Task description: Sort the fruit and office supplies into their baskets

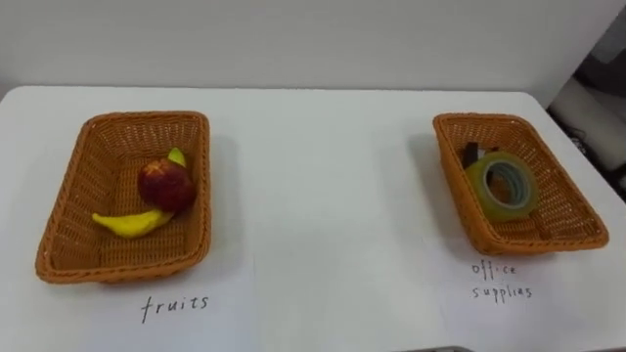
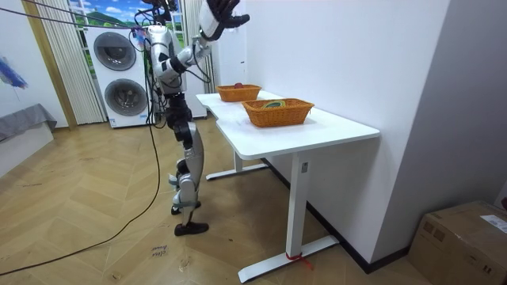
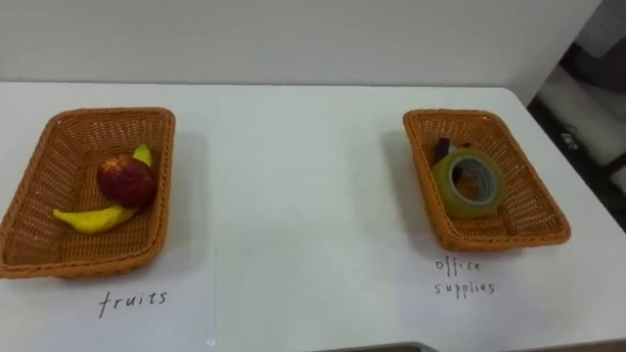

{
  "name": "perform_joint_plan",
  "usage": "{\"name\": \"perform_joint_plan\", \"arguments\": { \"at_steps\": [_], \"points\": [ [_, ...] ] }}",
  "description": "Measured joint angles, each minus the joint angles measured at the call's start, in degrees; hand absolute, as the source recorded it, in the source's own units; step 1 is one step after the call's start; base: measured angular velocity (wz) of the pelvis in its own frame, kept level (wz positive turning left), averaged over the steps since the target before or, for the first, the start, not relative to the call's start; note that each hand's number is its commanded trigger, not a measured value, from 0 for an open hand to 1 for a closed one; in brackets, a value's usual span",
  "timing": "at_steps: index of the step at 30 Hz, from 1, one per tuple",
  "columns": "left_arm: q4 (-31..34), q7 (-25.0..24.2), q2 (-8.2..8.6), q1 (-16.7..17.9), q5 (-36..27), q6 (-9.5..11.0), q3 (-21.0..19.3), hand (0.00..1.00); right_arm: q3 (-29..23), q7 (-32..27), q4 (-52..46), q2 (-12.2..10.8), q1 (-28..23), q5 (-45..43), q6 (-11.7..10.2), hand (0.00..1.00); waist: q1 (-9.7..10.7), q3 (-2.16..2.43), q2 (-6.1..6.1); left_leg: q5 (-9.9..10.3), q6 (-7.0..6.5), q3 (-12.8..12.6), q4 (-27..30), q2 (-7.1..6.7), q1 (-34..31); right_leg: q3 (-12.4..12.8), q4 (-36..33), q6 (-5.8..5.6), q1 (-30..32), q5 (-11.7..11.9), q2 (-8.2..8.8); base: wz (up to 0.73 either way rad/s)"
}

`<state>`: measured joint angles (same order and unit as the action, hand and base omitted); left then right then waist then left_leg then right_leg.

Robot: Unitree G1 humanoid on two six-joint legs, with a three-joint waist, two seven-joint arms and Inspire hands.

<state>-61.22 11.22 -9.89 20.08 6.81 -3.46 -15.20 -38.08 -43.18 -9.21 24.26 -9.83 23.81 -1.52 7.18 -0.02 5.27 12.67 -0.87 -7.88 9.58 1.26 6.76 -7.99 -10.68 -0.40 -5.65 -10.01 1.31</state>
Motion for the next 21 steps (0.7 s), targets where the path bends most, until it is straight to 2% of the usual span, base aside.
{"name": "perform_joint_plan", "arguments": {
  "at_steps": [1,4,5,8,11,14,17,19,21],
  "points": [
    [0.62,0.72,0.0,0.04,0.01,-0.05,0.44,0.0,-0.5,-0.43,0.37,-0.64,-1.45,1.66,-0.2,0.0,0.65,-0.01,-0.37,0.01,-0.01,0.02,0.03,0.04,-0.15,-0.08,0.03,0.0,0.05,0.0,0.04,0.0],
    [2.38,1.91,0.0,0.18,-0.58,-0.02,0.79,0.0,-1.74,-2.92,2.51,-3.32,-4.11,7.82,-1.03,0.0,0.79,0.14,-0.78,0.02,0.01,-0.12,-0.04,-0.02,-0.19,0.16,0.12,0.05,0.62,-0.07,-0.02,-0.04],
    [2.55,2.06,0.0,0.15,-0.74,-0.03,0.79,0.0,-1.71,-3.37,3.61,-3.48,-4.61,9.47,-1.25,0.0,0.76,0.19,-0.78,0.02,0.02,-0.12,-0.03,-0.11,-0.18,0.17,0.11,0.06,0.64,-0.08,-0.02,-0.04],
    [3.36,2.49,0.12,-0.28,-1.79,-0.15,0.86,0.0,-1.73,-5.01,10.6,-5.96,-5.97,15.43,-1.88,0.0,1.0,0.19,-0.97,0.01,0.03,-0.24,-0.06,-0.16,-0.19,0.17,0.15,0.13,0.63,-0.15,-0.05,0.01],
    [5.34,3.31,0.51,-0.28,-3.83,-0.26,2.02,0.0,-1.64,-6.2,20.5,-9.6,-6.12,25.57,-2.27,0.0,1.85,0.18,-1.09,0.01,0.06,-0.23,-0.07,-0.13,-0.37,0.24,0.12,0.18,0.74,-0.32,-0.06,0.03],
    [5.71,3.31,0.55,-0.49,-5.04,-0.22,2.02,0.0,-1.41,-6.71,29.58,-11.35,-6.19,31.95,-2.42,0.0,1.9,0.37,-1.7,0.05,0.12,-0.15,-0.22,-0.15,-0.31,0.72,0.07,0.21,0.68,-0.42,-0.19,-0.06],
    [6.16,3.47,0.57,-0.5,-5.05,0.02,2.01,0.0,-1.38,-7.31,36.71,-12.15,-6.79,34.11,-2.88,0.0,1.98,0.4,-2.1,0.05,0.13,-0.1,-0.11,-0.17,-0.25,0.55,0.05,0.2,0.61,-0.47,-0.19,0.01],
    [7.05,3.66,0.61,-0.32,-5.09,-0.06,2.42,0.0,-0.82,-8.54,41.21,-13.96,-7.78,34.25,-2.94,0.0,1.94,0.42,-2.39,0.07,0.17,-0.11,-0.23,-0.14,-0.61,0.5,0.0,0.26,0.96,-0.63,-0.22,0.0],
    [7.27,3.71,0.77,-0.24,-4.95,-0.04,2.75,0.0,1.06,-8.39,45.32,-14.71,-8.41,34.33,-3.55,0.0,1.78,0.36,-2.78,0.08,0.21,-0.14,-0.21,-0.11,-0.61,0.58,0.0,0.28,0.97,-0.64,-0.26,-0.02]
  ]
}}
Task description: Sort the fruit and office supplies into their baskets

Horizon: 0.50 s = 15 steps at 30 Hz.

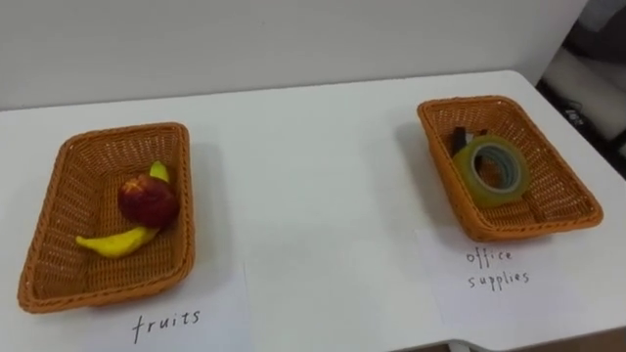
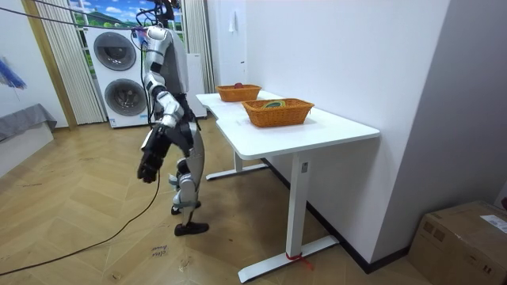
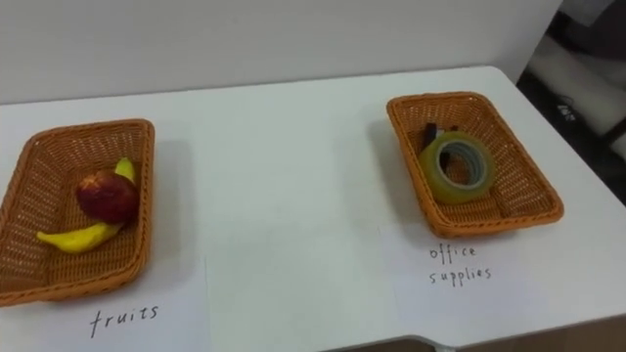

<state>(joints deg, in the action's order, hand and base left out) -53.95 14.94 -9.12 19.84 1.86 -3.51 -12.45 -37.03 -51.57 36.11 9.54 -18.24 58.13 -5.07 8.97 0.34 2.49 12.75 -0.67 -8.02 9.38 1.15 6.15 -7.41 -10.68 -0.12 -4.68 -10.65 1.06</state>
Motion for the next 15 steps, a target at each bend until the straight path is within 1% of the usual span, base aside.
{"name": "perform_joint_plan", "arguments": {
  "at_steps": [1,2,4,5,7,8,10,11,12,13,14,15],
  "points": [
    [-0.23,-0.01,0.43,-0.17,0.05,0.0,-0.04,0.0,0.99,0.47,2.98,-0.48,-0.02,0.24,-0.12,0.0,-0.18,0.15,-0.31,0.02,0.02,-0.1,-0.06,0.0,0.02,0.38,-0.02,0.01,0.02,-0.01,-0.02,-0.04],
    [-0.31,-0.07,0.75,-0.18,0.05,0.02,-0.24,0.0,1.5,0.91,4.77,-0.7,-0.35,0.48,-0.14,0.0,-0.2,0.25,-0.36,0.03,0.03,-0.15,-0.11,0.01,0.12,0.48,-0.01,0.01,-0.03,-0.01,-0.04,-0.07],
    [-1.41,-0.71,1.36,-0.18,0.1,0.0,-0.42,0.0,3.19,4.1,12.34,-1.7,0.41,0.44,0.0,0.0,-0.5,0.42,-0.58,0.12,0.12,-0.46,-0.13,0.07,0.57,0.95,-0.08,0.03,-0.31,-0.08,-0.15,-0.07],
    [-1.41,-0.9,1.49,-0.13,0.09,-0.03,-0.43,0.0,4.13,5.05,13.85,-1.96,0.34,0.47,0.11,0.0,-0.63,0.41,-0.59,0.13,0.12,-0.48,-0.15,0.07,0.52,0.92,-0.07,0.02,-0.29,-0.08,-0.14,0.0],
    [-1.63,-1.31,1.91,-0.17,0.0,-0.12,-0.34,0.0,7.81,9.41,19.95,-3.17,0.79,0.76,0.38,0.0,-1.59,0.4,-0.58,0.14,0.15,-0.49,-0.26,0.1,0.52,0.99,-0.1,0.07,-0.27,-0.11,-0.15,0.0],
    [-1.78,-1.6,1.99,-0.15,0.03,-0.14,-0.34,0.0,8.81,10.47,20.98,-3.47,0.9,0.65,0.81,0.0,-1.65,0.4,-0.58,0.15,0.15,-0.49,-0.25,0.1,0.53,0.99,-0.07,0.08,-0.27,-0.14,-0.14,0.0],
    [-3.13,-2.24,2.4,-0.15,0.27,-0.32,-0.37,0.0,12.55,16.45,24.49,-3.83,1.36,-0.23,2.98,0.0,-1.83,0.36,-0.73,0.17,0.13,-0.47,0.17,0.08,0.76,0.94,0.02,0.09,-0.22,-0.17,-0.12,0.0],
    [-3.57,-2.27,2.51,-0.14,0.29,-0.35,-0.37,0.0,13.52,18.23,25.39,-3.81,1.47,-0.71,3.55,0.0,-1.91,0.35,-0.79,0.2,0.14,-0.38,0.21,0.07,0.9,0.87,0.07,0.09,-0.35,-0.18,-0.11,0.0],
    [-4.04,-2.45,2.73,-0.09,0.31,-0.64,-0.35,0.0,15.8,22.07,27.18,-3.81,2.32,-3.29,4.5,0.0,-2.25,0.34,-0.8,0.27,0.16,-0.11,0.05,0.05,1.04,0.97,0.07,0.1,-0.49,-0.27,-0.09,0.0],
    [-4.17,-3.0,2.74,-0.12,0.31,-0.92,-0.35,0.0,18.57,25.9,28.92,-3.74,2.55,-6.6,5.22,0.0,-3.12,0.32,-0.77,0.3,0.18,-0.14,-0.04,0.07,1.24,0.92,0.04,0.1,-0.53,-0.36,-0.09,0.0],
    [-4.22,-3.11,2.74,-0.12,0.34,-0.99,-0.35,0.0,19.98,27.81,29.46,-3.68,2.67,-8.17,5.64,0.0,-3.6,0.32,-0.76,0.31,0.19,-0.14,-0.08,0.09,1.34,0.93,0.06,0.1,-0.63,-0.36,-0.1,0.0],
    [-4.61,-3.1,2.71,-0.3,0.32,-1.09,-0.27,0.0,22.84,31.05,30.46,-3.44,3.03,-11.27,6.34,0.0,-4.47,0.3,-0.77,0.31,0.19,-0.13,-0.06,0.1,1.48,0.91,0.11,0.1,-0.85,-0.36,-0.12,0.03]
  ]
}}
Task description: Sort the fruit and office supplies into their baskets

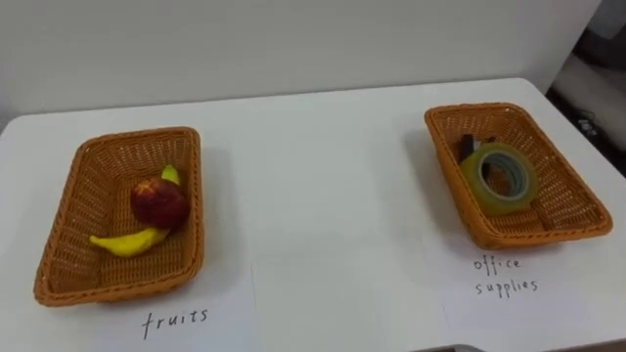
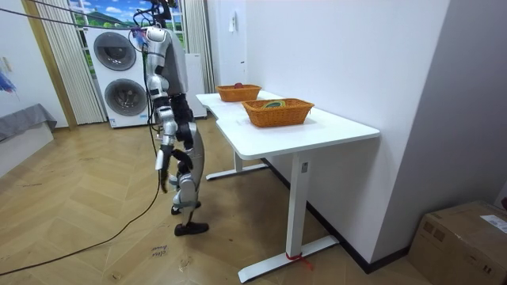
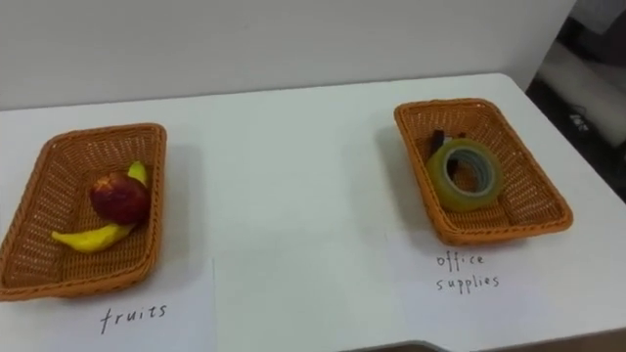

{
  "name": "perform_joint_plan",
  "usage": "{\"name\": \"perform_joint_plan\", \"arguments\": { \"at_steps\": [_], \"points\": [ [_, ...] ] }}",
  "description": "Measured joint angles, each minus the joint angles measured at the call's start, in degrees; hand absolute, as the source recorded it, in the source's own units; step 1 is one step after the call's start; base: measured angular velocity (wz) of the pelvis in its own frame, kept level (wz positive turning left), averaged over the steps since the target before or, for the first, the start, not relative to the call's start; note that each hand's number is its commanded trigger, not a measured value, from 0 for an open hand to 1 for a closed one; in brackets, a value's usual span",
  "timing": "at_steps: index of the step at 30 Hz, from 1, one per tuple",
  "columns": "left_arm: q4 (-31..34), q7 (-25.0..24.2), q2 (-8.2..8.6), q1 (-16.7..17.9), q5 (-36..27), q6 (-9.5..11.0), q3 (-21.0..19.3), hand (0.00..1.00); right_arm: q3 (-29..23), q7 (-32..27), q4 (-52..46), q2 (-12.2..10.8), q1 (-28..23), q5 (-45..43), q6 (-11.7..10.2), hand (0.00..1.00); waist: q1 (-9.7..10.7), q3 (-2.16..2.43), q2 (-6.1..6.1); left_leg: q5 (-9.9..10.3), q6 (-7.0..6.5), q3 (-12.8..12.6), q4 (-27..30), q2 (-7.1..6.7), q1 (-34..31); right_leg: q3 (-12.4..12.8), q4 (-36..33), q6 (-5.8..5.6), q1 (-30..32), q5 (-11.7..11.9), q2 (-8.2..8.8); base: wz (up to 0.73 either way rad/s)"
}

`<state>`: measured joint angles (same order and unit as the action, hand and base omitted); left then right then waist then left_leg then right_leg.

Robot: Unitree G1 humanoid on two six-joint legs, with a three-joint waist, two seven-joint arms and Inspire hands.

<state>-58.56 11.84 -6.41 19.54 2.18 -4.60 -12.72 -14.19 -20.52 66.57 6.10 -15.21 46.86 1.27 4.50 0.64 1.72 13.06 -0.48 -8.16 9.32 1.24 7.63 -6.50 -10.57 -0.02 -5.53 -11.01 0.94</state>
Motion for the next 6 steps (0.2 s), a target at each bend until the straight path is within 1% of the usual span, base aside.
{"name": "perform_joint_plan", "arguments": {
  "at_steps": [1,2,3,4,6],
  "points": [
    [-0.18,0.0,0.0,0.04,0.1,-0.16,0.05,0.0,2.17,2.99,0.51,0.09,0.39,-3.16,0.66,0.0,-0.46,-0.02,-0.03,0.0,0.01,0.04,0.08,0.02,0.07,-0.08,0.02,0.0,-0.15,0.0,-0.01,0.04],
    [-0.44,0.0,0.0,0.03,0.16,-0.18,0.07,0.0,2.94,4.48,0.72,0.09,0.87,-5.25,1.05,0.0,-0.63,-0.02,-0.03,0.0,0.01,0.05,0.21,0.02,0.08,-0.22,0.06,0.0,-0.21,0.0,0.0,0.04],
    [-0.89,0.0,0.01,-0.17,0.51,-0.49,0.39,0.0,4.79,6.96,0.81,0.08,1.93,-10.19,1.72,0.0,-1.29,-0.06,-0.08,0.01,0.02,0.06,0.27,0.02,0.05,-0.46,0.17,0.0,-0.22,0.0,0.03,0.04],
    [-1.16,0.01,0.0,-0.57,1.12,-0.67,1.2,0.0,6.97,9.19,0.87,0.07,2.91,-14.56,2.08,0.0,-1.68,-0.11,-0.15,0.01,0.02,0.3,0.28,0.02,-0.06,-1.0,0.5,0.08,-0.4,0.09,0.11,0.08],
    [-1.91,0.03,0.03,-1.0,2.38,-0.91,2.11,0.0,9.78,12.11,1.19,0.01,4.05,-19.14,2.49,0.0,-2.04,-0.2,-0.12,0.01,0.02,0.7,0.29,-0.03,-0.02,-1.55,0.92,0.09,-0.96,0.17,0.14,0.14]
  ]
}}
